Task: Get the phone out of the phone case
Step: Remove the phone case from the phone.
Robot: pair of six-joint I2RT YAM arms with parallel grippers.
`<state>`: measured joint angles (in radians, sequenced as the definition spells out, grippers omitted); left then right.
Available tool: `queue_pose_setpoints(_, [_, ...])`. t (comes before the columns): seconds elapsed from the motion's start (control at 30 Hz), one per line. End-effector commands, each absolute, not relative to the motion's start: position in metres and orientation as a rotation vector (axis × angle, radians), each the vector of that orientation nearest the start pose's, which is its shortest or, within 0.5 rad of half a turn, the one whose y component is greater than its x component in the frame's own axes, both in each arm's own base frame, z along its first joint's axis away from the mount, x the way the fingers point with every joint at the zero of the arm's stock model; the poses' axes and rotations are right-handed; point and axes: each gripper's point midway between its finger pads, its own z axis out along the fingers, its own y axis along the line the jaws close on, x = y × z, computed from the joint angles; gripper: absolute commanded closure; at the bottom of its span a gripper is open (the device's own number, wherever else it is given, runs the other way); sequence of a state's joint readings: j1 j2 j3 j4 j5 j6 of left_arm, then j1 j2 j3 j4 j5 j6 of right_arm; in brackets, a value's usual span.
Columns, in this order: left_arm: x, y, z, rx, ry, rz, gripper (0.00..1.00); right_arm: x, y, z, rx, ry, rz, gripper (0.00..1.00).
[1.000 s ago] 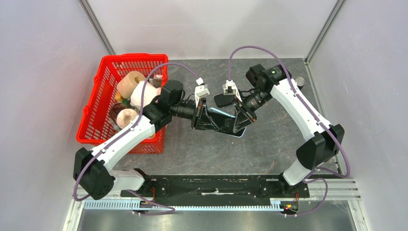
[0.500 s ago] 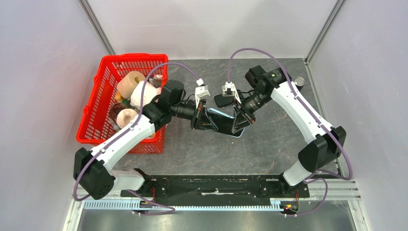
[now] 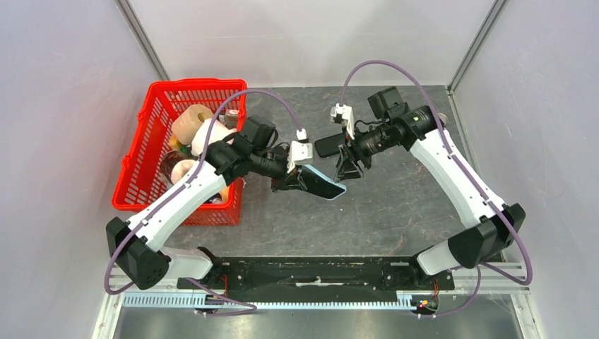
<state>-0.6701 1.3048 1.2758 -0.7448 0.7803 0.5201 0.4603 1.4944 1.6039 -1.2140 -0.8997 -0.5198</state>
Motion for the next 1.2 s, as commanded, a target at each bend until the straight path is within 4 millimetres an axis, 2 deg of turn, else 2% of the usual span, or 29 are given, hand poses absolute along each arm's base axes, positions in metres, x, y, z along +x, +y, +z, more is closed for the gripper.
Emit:
queue_pose_setpoints(0.0, [0.204,-0.283,0.247,1.681,1.504,-0.781,0.98,0.244,0.251,0.304,-1.213,1.923,1.016,0.37])
queue_pose_setpoints(0.1, [0.208,-0.288,0.244,1.694,1.503,-0.742,0.98,0.254,0.261,0.309,-1.179,1.912,1.052,0.37])
queue_pose_setpoints(0.33, [0.210,-0.305,0.241,1.697,1.514,-0.731,0.98,0.269,0.282,0.294,-1.149,1.923,1.083,0.36])
queue_pose_setpoints(0.93, [0.220,-0.319,0.246,1.634,1.537,-0.737,0.98,0.253,0.291,0.270,-1.174,1.948,1.171,0.36])
queue_pose_setpoints(1.17, [0.222,-0.319,0.241,1.638,1.549,-0.725,0.98,0.247,0.291,0.273,-1.190,1.929,1.190,0.36])
